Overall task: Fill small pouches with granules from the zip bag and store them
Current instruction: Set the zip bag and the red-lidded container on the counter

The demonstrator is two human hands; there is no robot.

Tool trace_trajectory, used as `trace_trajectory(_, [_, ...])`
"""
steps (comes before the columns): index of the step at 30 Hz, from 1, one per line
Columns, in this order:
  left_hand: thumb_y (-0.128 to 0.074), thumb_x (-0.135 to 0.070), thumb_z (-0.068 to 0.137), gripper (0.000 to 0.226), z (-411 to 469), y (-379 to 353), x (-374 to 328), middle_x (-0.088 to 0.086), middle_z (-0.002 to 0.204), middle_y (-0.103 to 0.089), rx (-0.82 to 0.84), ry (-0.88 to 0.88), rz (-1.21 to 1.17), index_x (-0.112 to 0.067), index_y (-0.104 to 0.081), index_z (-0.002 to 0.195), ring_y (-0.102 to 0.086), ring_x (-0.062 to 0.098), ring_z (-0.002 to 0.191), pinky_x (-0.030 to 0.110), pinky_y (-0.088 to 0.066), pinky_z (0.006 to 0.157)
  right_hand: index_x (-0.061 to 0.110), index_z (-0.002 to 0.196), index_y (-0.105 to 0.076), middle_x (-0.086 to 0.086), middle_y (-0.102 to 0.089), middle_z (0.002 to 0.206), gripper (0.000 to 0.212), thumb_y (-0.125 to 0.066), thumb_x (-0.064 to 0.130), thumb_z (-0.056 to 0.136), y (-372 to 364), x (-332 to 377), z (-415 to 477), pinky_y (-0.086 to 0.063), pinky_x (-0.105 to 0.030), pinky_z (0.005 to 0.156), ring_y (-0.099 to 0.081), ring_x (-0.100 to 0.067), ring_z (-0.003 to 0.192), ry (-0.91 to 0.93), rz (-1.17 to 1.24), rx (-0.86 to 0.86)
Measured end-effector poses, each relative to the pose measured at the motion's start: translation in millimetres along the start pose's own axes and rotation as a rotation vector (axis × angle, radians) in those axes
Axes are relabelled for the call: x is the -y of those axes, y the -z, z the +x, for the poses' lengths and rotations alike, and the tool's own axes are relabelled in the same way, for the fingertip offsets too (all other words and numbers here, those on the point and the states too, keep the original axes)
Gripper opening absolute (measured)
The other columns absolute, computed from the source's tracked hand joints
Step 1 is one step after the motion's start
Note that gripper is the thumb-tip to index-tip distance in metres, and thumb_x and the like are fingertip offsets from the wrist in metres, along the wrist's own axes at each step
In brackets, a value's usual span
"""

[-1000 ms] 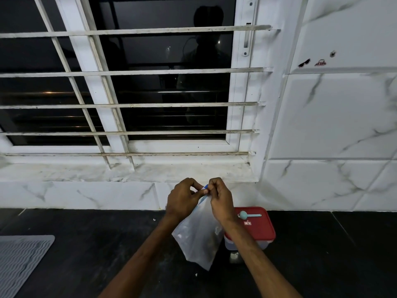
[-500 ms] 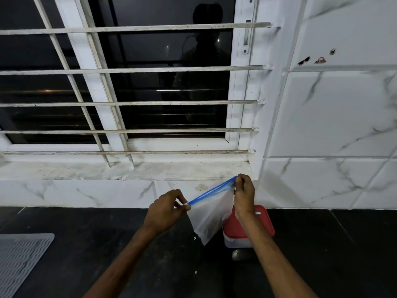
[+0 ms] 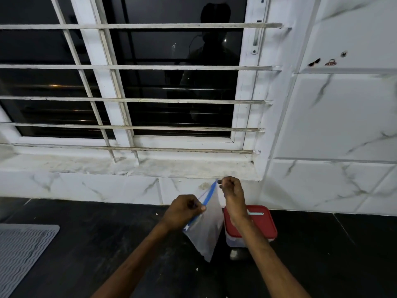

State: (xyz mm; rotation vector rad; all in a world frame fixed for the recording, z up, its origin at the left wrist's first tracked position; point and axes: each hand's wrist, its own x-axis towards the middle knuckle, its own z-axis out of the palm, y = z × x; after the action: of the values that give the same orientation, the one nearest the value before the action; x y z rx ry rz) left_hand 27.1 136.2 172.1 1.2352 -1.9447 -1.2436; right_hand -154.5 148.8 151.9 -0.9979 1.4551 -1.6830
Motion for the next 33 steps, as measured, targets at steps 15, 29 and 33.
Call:
trace_trajectory(15, [-0.082, -0.004, 0.074, 0.025, -15, 0, 27, 0.009, 0.078, -0.068, -0.225, 0.175, -0.178, -0.010, -0.061, 0.087, -0.066, 0.020, 0.075, 0.034, -0.056, 0.072, 0.006, 0.087, -0.059, -0.014, -0.063, 0.076, 0.008, -0.057, 0.000, 0.091, -13, 3, -41, -0.058, -0.046, 0.073, -0.061, -0.019, 0.063, -0.412, -0.180, 0.274])
trace_trajectory(29, [-0.079, -0.013, 0.078, 0.036, -23, -4, 30, -0.005, 0.069, -0.060, -0.318, 0.104, 0.134, -0.018, -0.050, 0.100, -0.056, 0.006, 0.063, 0.019, -0.041, 0.055, -0.007, 0.089, -0.061, -0.011, -0.063, 0.069, 0.022, -0.064, 0.015, 0.091, -14, 2, -46, -0.059, -0.033, 0.065, -0.063, -0.020, 0.061, -0.448, -0.220, 0.442])
trace_trajectory(33, [-0.068, -0.013, 0.085, 0.034, -23, 10, 33, -0.004, 0.073, -0.064, -0.408, 0.096, 0.355, -0.019, -0.046, 0.111, -0.061, 0.013, 0.068, 0.026, -0.045, 0.057, 0.007, 0.076, -0.057, -0.010, -0.063, 0.068, 0.018, -0.058, 0.012, 0.093, -4, -5, -39, -0.055, -0.027, 0.053, -0.064, -0.020, 0.059, -0.486, -0.316, 0.382])
